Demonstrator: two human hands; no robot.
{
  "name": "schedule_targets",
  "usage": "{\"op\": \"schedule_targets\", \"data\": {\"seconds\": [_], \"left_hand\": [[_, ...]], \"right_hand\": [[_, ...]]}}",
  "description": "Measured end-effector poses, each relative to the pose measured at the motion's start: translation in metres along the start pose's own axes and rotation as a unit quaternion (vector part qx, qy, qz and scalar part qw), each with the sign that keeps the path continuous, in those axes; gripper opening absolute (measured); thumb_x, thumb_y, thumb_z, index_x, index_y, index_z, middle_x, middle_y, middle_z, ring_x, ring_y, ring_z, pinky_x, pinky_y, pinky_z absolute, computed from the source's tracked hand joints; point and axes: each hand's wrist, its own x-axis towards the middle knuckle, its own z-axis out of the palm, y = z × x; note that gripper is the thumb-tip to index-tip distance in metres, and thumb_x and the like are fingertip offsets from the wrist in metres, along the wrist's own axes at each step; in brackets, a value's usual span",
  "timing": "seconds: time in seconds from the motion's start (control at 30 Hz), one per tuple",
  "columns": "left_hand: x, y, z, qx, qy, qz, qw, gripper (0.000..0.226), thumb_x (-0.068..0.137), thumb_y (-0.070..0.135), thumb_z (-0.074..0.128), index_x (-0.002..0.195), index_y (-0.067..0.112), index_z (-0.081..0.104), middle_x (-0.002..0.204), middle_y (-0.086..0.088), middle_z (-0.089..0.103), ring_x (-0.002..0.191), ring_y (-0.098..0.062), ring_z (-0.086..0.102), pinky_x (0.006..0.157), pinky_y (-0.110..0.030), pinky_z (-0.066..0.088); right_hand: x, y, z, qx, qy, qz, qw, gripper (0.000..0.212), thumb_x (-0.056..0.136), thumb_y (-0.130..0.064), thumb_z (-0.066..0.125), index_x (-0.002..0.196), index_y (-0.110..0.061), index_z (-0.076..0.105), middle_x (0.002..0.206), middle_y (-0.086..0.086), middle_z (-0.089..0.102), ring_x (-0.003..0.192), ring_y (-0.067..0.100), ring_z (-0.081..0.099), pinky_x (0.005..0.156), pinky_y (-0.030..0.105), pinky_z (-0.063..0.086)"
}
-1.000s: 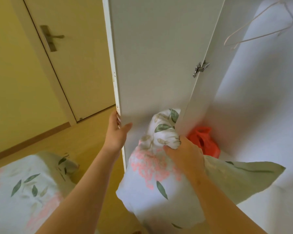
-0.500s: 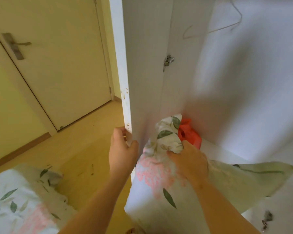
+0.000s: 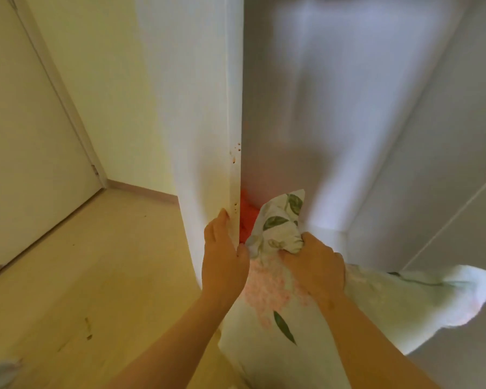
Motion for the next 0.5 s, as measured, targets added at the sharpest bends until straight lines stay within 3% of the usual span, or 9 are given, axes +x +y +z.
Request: {"op": "schedule_targets", "data": {"seconds": [0.13, 0.3, 0.43, 0.5], "left_hand": [[0.026, 0.015, 0.031, 0.104, -0.117, 0.071, 0.985, 0.075, 0.092, 0.009, 0.047, 0.148, 0.009, -0.003, 0.158, -0.010, 0.005, 0.142, -0.030, 0.023, 0.112, -0.041, 0.033], [0.074, 0.033, 0.078, 0.199, -0.176, 0.108, 0.958, 0.077, 0.093, 0.016, 0.045, 0.146, 0.004, -0.009, 0.157, -0.013, -0.015, 0.144, -0.036, 0.015, 0.106, -0.047, 0.039], [0.098, 0.041, 0.109, 0.238, -0.188, 0.075, 0.950, 0.088, 0.093, 0.024, 0.047, 0.143, 0.009, -0.023, 0.154, -0.010, -0.028, 0.146, -0.030, -0.005, 0.113, -0.058, 0.014], [0.108, 0.043, 0.120, 0.248, -0.186, 0.070, 0.948, 0.093, 0.092, 0.024, 0.050, 0.141, 0.010, -0.027, 0.153, -0.009, -0.031, 0.146, -0.030, -0.013, 0.113, -0.060, 0.008]], "right_hand": [[0.007, 0.021, -0.011, 0.013, 0.034, 0.052, 0.998, 0.020, 0.092, -0.047, 0.039, 0.084, -0.029, 0.045, 0.073, -0.010, 0.045, 0.076, 0.017, 0.044, 0.098, 0.039, 0.034], [0.022, 0.046, -0.018, 0.016, 0.066, 0.100, 0.993, 0.026, 0.092, -0.046, 0.036, 0.090, -0.026, 0.054, 0.085, -0.003, 0.064, 0.081, 0.020, 0.055, 0.093, 0.039, 0.035], [0.036, 0.059, -0.023, 0.009, 0.079, 0.114, 0.990, 0.026, 0.091, -0.047, 0.041, 0.098, -0.025, 0.055, 0.098, -0.002, 0.068, 0.098, 0.023, 0.061, 0.094, 0.038, 0.036], [0.043, 0.063, -0.028, 0.019, 0.088, 0.123, 0.988, 0.023, 0.090, -0.047, 0.042, 0.092, -0.027, 0.051, 0.096, -0.002, 0.068, 0.097, 0.023, 0.061, 0.092, 0.038, 0.036]]}}
